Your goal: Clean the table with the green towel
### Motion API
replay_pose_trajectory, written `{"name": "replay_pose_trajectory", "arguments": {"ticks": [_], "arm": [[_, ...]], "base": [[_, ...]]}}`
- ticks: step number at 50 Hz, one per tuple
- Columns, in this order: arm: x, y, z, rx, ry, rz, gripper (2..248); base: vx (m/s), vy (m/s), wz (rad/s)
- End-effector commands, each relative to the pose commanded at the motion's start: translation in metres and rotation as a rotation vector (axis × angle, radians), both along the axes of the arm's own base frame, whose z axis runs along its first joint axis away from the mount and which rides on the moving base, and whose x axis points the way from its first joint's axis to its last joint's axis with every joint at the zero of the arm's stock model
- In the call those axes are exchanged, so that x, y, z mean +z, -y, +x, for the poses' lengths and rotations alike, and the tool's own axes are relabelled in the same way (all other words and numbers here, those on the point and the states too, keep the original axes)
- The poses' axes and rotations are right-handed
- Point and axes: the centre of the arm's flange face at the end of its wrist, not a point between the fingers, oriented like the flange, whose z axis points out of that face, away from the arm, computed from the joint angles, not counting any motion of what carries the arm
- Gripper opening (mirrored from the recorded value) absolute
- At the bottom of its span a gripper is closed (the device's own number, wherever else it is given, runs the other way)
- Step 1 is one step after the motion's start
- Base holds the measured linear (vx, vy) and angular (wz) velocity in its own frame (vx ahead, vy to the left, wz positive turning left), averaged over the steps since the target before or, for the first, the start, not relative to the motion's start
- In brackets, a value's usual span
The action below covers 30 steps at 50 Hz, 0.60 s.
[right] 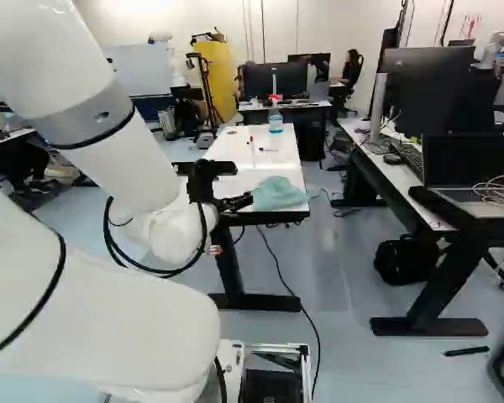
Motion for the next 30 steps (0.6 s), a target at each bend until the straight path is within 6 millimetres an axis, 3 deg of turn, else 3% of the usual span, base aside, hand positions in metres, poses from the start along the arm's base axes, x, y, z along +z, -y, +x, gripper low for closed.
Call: {"name": "replay_pose_trajectory", "arguments": {"ticks": [30], "arm": [[0.027,0.025,0.038,-0.083,0.057,-0.002,247]], "base": [[0.0,0.0,0.0]]}}
